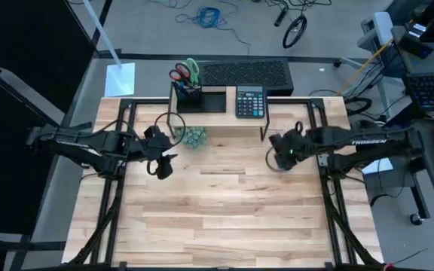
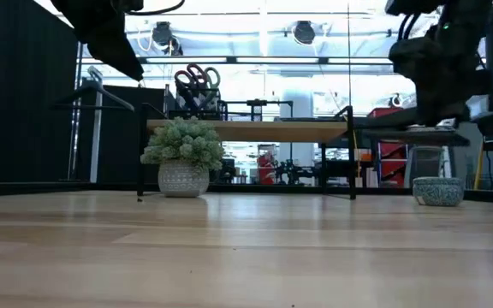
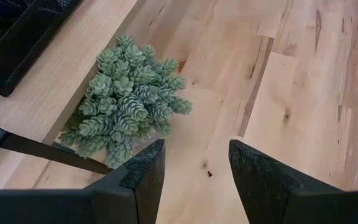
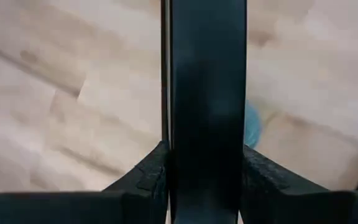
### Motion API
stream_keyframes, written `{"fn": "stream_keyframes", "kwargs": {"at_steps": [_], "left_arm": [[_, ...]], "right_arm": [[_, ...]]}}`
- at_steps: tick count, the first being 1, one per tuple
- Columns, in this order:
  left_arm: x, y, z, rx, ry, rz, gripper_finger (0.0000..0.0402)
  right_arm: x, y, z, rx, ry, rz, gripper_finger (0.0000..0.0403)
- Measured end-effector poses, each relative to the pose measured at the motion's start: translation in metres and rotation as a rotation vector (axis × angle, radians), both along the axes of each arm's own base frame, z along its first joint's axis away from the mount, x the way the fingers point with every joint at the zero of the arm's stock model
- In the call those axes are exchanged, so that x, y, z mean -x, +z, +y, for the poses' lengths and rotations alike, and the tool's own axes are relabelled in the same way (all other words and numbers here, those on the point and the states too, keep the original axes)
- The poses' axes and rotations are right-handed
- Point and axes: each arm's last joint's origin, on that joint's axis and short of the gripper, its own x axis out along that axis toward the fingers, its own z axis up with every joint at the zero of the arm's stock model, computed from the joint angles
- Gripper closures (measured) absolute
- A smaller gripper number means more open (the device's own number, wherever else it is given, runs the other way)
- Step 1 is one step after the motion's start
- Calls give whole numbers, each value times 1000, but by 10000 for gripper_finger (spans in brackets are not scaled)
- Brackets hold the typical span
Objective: Pick and place office supplies into organizer
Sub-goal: Move the black stapler under the shelf
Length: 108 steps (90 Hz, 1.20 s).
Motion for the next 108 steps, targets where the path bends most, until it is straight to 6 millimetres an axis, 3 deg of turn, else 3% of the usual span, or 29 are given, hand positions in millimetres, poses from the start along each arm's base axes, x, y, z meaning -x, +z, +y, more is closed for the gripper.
{"fn": "stream_keyframes", "kwargs": {"at_steps": [18,38,58,75,91,108], "left_arm": [[0,0,0,-1,0,0,235],[-1,1,0,1,0,-9,235],[-1,1,0,1,0,-11,235],[-4,4,0,2,-4,-61,235],[-6,5,-1,-10,-18,-73,235],[-5,5,-1,-11,-18,-70,235]], "right_arm": [[-26,-12,32,-42,32,-70,289],[-75,-54,44,-47,41,-90,289],[-92,-81,35,-53,-42,-44,284],[-99,-79,20,-2,-146,-110,284],[-113,-72,9,65,-167,-264,259],[-109,-75,2,81,-174,-205,254]]}}
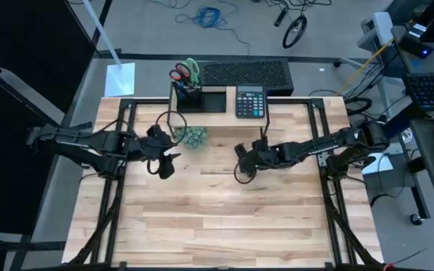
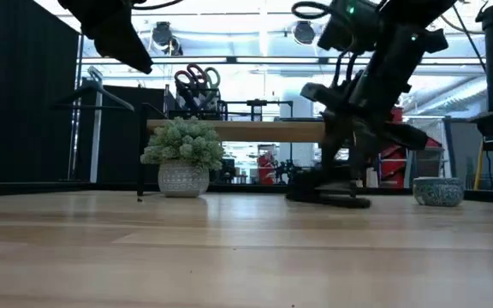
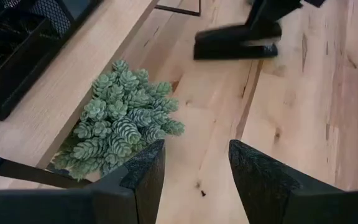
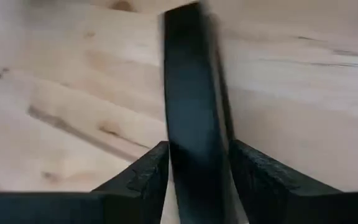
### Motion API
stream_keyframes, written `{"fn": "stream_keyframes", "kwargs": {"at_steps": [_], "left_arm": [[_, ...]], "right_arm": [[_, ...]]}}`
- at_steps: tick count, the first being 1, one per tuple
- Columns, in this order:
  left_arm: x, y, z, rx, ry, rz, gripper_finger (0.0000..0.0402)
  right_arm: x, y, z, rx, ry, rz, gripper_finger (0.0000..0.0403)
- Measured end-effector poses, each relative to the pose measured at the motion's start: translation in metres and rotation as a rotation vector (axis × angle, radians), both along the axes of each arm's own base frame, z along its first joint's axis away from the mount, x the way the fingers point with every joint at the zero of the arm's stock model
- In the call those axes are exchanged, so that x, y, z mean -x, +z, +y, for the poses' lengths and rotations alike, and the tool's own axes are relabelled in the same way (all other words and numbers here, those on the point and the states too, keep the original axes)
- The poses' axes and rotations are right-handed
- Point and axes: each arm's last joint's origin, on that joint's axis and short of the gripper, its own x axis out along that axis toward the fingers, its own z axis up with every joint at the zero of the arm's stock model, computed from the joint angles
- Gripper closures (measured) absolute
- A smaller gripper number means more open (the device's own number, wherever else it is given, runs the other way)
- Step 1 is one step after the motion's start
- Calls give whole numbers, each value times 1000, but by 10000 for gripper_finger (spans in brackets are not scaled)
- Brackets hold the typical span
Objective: Pick and place office supplies into organizer
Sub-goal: Move the black stapler under the shelf
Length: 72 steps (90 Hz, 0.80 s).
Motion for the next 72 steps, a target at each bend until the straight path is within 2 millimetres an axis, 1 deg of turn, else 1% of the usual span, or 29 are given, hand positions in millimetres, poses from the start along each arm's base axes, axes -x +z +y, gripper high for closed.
{"fn": "stream_keyframes", "kwargs": {"at_steps": [11,19,31,43,59,66,72], "left_arm": [[0,0,0,0,0,0,235],[0,0,0,0,0,1,235],[0,0,0,0,0,1,235],[0,0,0,-1,0,7,235],[1,-1,0,-2,-1,21,235],[1,-1,0,-3,-1,21,235],[1,-1,0,-3,-1,21,235]], "right_arm": [[0,0,0,3,3,4,269],[-1,0,1,18,42,6,274],[1,4,1,34,108,9,269],[5,15,5,55,165,-13,263],[20,35,19,80,257,-31,263],[31,40,26,102,280,13,263],[40,39,31,129,255,77,264]]}}
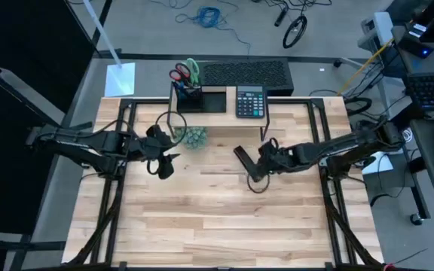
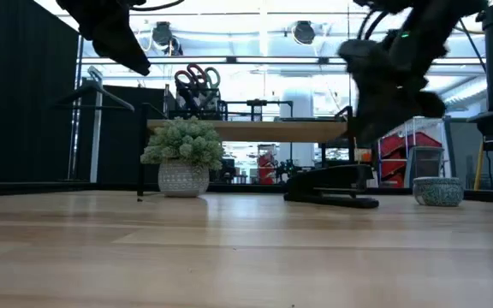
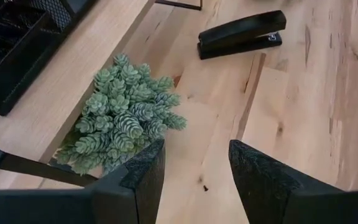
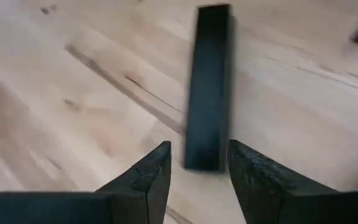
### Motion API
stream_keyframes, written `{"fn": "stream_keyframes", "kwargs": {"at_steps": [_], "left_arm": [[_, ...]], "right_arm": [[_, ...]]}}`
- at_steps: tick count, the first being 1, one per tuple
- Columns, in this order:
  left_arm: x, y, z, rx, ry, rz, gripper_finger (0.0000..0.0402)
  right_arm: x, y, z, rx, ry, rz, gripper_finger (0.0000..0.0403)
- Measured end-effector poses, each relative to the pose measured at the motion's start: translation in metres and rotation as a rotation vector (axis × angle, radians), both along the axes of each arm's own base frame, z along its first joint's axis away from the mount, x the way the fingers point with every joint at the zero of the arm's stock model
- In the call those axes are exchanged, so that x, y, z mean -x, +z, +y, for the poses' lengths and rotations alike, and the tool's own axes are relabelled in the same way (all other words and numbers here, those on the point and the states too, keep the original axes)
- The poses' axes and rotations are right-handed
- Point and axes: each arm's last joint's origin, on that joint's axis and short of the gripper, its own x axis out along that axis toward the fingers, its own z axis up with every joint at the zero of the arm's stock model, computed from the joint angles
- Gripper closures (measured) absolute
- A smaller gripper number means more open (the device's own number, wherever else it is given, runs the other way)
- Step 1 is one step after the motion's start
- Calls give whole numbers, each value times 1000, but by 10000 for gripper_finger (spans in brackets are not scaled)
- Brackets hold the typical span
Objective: Pick and place office supplies into organizer
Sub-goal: Move the black stapler under the shelf
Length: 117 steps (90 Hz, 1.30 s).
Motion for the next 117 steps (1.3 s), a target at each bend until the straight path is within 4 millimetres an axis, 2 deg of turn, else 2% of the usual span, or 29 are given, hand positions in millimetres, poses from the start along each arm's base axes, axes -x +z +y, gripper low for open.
{"fn": "stream_keyframes", "kwargs": {"at_steps": [12,40,65,117], "left_arm": [[0,0,0,0,0,-4,235],[0,0,0,1,1,-5,235],[0,0,0,1,1,-4,235],[0,0,0,1,1,-4,235]], "right_arm": [[4,-13,6,40,-50,71,278],[-13,-46,8,29,-53,138,338],[-26,-43,11,12,-23,13,348],[-35,-39,14,1,56,-72,348]]}}
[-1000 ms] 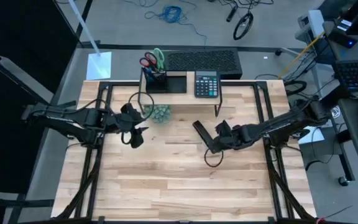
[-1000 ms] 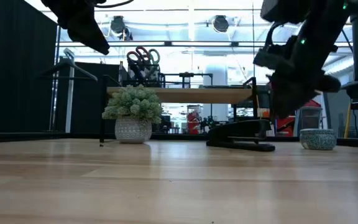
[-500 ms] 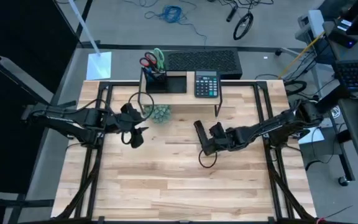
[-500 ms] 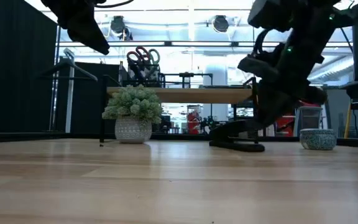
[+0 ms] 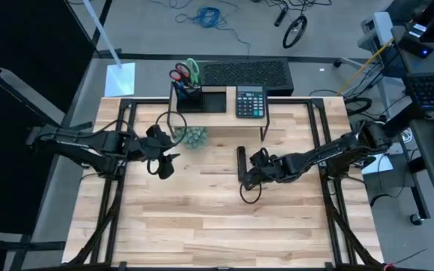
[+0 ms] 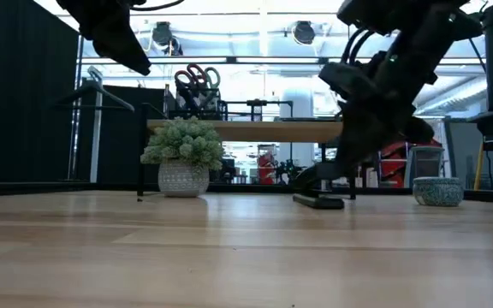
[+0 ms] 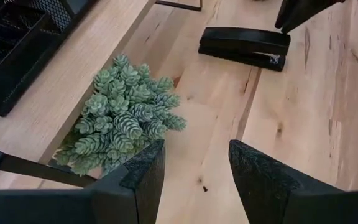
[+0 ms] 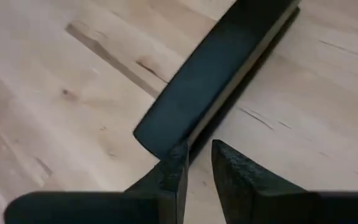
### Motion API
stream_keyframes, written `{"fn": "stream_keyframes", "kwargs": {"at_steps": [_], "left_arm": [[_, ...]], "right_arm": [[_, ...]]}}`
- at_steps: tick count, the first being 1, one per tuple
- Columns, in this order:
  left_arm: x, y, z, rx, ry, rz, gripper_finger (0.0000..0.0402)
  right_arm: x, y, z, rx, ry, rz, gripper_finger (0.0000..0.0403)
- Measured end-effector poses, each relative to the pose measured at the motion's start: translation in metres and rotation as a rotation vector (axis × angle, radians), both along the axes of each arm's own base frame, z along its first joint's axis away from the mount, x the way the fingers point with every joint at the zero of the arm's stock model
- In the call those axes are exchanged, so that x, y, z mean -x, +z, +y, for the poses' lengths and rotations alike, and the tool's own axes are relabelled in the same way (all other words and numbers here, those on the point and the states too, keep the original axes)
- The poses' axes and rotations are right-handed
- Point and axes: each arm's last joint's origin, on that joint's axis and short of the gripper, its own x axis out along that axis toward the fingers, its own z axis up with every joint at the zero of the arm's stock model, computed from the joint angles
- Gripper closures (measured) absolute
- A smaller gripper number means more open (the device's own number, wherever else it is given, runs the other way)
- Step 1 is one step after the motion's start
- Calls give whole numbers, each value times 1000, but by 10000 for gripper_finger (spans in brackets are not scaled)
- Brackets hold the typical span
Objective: Pick and place office supplies into organizer
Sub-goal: Move the black stapler under the shelf
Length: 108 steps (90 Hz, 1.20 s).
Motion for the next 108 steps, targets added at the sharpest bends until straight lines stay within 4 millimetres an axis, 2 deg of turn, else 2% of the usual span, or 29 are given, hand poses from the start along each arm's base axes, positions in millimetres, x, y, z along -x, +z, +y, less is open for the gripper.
{"fn": "stream_keyframes", "kwargs": {"at_steps": [15,26,33,45,57,66,78,108], "left_arm": [[0,0,0,0,0,0,235],[0,0,0,3,-3,2,235],[0,0,-1,3,-8,3,235],[0,0,-2,3,-12,1,235],[0,0,-2,5,-13,0,235],[0,0,-2,6,-13,1,235],[0,0,-2,6,-14,1,235],[0,0,-2,5,-14,1,235]], "right_arm": [[-3,5,8,10,74,-12,348],[-5,17,32,2,166,-42,348],[-3,19,47,-29,157,-77,348],[-3,7,67,-38,64,-120,348],[-17,-19,76,-36,14,-156,348],[-29,-40,77,-41,-3,-186,348],[-33,-53,70,-32,-60,-159,348],[-36,-54,51,63,-78,-120,348]]}}
